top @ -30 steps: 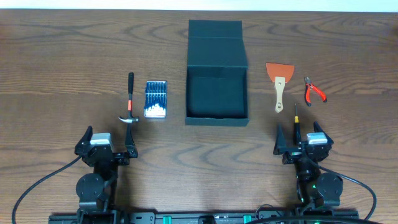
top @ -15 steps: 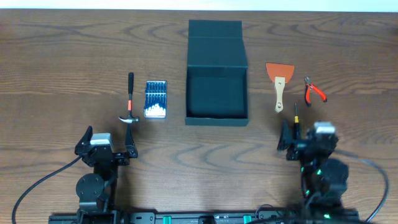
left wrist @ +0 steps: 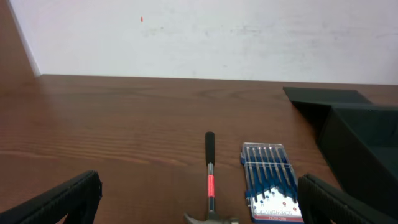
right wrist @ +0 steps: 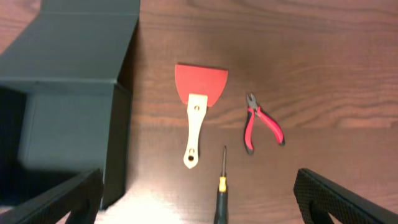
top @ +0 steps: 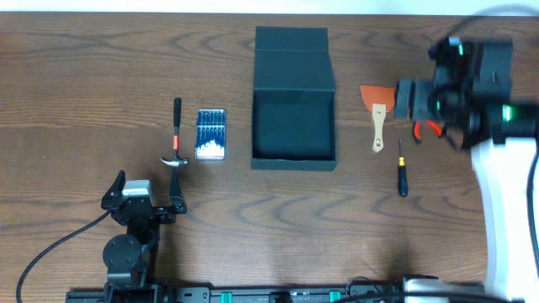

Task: Pack container
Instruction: 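Move the right gripper over the orange scraper's wooden handle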

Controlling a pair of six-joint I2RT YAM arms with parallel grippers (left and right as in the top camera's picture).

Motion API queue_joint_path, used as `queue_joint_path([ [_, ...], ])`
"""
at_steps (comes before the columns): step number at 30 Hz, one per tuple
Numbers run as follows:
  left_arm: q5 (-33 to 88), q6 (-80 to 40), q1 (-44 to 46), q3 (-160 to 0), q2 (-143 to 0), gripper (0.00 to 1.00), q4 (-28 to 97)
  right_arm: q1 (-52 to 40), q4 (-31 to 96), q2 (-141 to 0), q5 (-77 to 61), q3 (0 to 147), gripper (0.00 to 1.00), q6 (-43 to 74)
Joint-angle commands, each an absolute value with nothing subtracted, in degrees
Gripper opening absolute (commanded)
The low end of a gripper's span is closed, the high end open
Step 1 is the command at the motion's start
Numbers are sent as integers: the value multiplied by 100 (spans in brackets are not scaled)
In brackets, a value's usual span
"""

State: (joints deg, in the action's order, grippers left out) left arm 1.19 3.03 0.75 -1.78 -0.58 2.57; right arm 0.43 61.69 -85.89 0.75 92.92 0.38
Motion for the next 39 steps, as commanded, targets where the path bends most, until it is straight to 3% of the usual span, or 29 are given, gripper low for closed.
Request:
queue_joint_path([
  [1,104,342,45,-23,-23,98,381,34,6298,-9166,30,9911,99,5],
  [25,104,342,45,-23,-23,98,381,67,6713,-11841,150,9758,99,-390],
  [39,102,342,45,-23,-23,98,381,-67,6394,-12123,473,9734,97,235],
])
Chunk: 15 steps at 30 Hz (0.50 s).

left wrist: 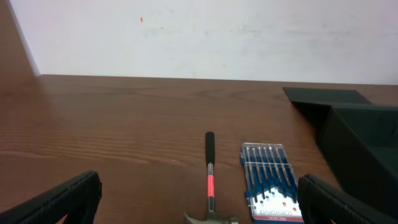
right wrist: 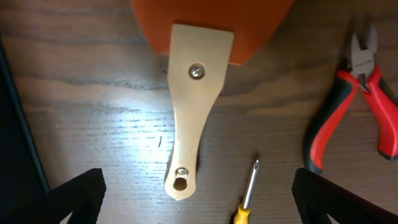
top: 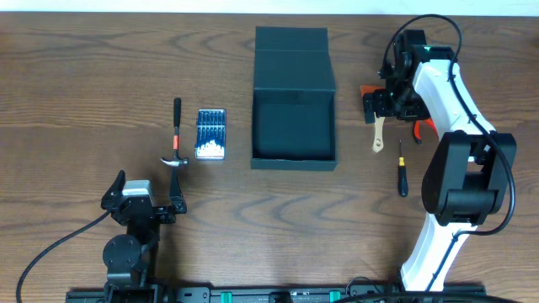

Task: Pack container
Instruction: 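Move the right gripper over the orange scraper's wooden handle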

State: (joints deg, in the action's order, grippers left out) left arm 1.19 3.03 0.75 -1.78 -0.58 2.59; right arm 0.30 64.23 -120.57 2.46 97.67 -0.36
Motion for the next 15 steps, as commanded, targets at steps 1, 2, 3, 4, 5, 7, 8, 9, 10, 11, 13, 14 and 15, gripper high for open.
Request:
queue_joint_path([
  [1,104,342,45,-23,-23,98,381,-78,6383,-12123,471,9730,97,244],
  [2,104,342,45,-23,-23,98,381,-84,6379,-12123,473,9727,97,276],
  [3,102,342,45,-23,-23,98,381,-86,6370,-12123,471,9725,97,285],
  [4,104,342,45,-23,-23,99,381,-86,6359,-12123,471,9714,97,305],
  [5,104,342,45,-23,-23,98,381,-84,6337,-12123,471,9699,97,318],
  [7,104,342,45,-23,-23,98,381,-84,6292,-12123,451,9660,97,320],
  [8,102,342,45,-23,-23,99,381,-84,6252,-12125,451,9625,97,322],
  [9,102,342,45,-23,-23,99,381,-84,6206,-12125,451,9566,98,338],
  [10,102,342,45,-23,-23,98,381,-84,6158,-12125,451,9504,98,344],
  [11,104,342,45,-23,-23,99,381,-84,6106,-12125,449,9441,98,344],
  [13,104,342,45,-23,-23,98,381,-80,5992,-12125,451,9292,98,342],
  [14,102,342,45,-23,-23,98,381,-78,5933,-12125,451,9209,99,342],
  [15,104,342,45,-23,-23,98,381,-78,5872,-12125,449,9137,99,342],
])
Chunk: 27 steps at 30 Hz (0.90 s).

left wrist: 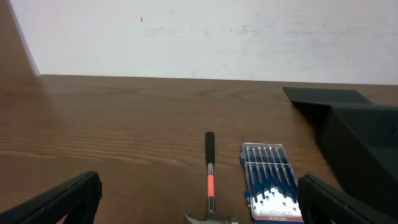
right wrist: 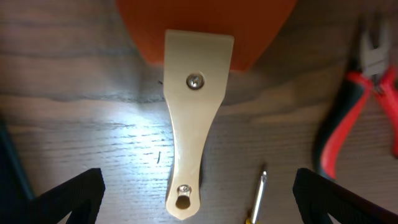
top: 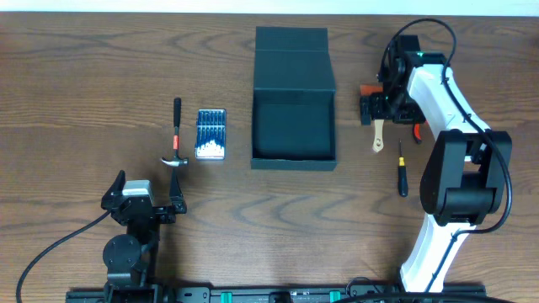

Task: Pack container
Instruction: 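Move the right gripper over the orange scraper's wooden handle, then close the right gripper on the scraper handle and lift it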

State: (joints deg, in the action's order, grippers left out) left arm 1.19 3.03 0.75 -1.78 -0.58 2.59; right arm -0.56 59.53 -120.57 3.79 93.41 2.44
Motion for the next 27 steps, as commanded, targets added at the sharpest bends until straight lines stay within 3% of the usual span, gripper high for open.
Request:
queue_joint_path([
  [1,104,342,45,-23,-23,98,381,-80,5791,-12125,451,9048,99,340],
  [27,104,342,45,-23,-23,98,381,-84,4689,-12125,250,8346,98,298],
])
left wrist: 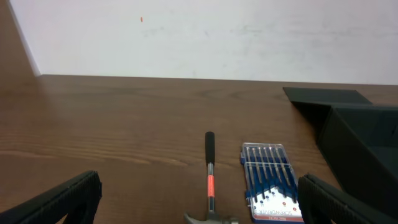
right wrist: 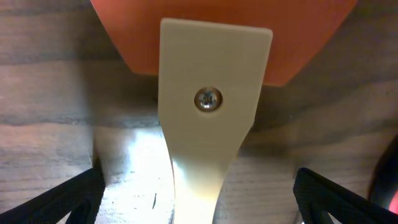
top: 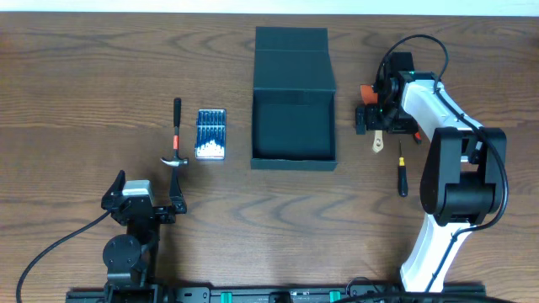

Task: Pack container
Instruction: 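Close the right gripper on the scraper handle and lift it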

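Note:
An open black box stands mid-table, its lid folded back. Right of it lies a scraper with an orange blade and a cream handle. My right gripper is open and low over it, a finger on each side of the handle. Its fingers are apart from the handle. In the overhead view the handle end shows below the right gripper. My left gripper rests open at the front left, holding nothing.
A hammer and a blue screwdriver set lie left of the box. A small screwdriver lies right of the scraper. Red pliers are mostly hidden under the right arm. The table's far edge runs just behind the lid.
My right gripper has come lower over the scraper, whose handle and blade now fill more of the right wrist view. It is still open. The left arm has not moved.
My right gripper was high over the tools right of the box, with scraper, pliers and screwdriver all in view. Then it was low over the scraper's handle, then closer still. Now its open fingers flank the handle.

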Controlling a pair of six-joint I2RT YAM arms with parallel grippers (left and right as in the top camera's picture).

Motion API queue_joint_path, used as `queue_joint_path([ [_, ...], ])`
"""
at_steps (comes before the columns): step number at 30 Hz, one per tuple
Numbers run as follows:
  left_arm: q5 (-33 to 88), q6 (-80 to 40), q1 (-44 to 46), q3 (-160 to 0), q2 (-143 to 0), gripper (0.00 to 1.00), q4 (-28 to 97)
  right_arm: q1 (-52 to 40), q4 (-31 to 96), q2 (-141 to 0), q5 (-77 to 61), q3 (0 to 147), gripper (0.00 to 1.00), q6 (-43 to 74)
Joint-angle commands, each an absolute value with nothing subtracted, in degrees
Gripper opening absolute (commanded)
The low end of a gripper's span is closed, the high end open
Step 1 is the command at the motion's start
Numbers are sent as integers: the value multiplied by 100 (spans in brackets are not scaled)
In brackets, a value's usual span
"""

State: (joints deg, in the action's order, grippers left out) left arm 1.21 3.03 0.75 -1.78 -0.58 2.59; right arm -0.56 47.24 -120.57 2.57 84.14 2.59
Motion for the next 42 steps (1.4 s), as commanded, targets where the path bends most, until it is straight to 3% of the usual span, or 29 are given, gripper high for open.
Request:
queue_joint_path([
  [1,102,342,45,-23,-23,98,381,-84,4665,-12125,252,8346,97,298],
  [10,102,340,45,-23,-23,98,381,-84,4611,-12217,252,8346,92,384],
  [26,104,342,45,-23,-23,99,381,-78,4720,-12219,259,8346,52,427],
  [42,104,342,45,-23,-23,98,381,-78,4729,-12219,287,8346,34,425],
])
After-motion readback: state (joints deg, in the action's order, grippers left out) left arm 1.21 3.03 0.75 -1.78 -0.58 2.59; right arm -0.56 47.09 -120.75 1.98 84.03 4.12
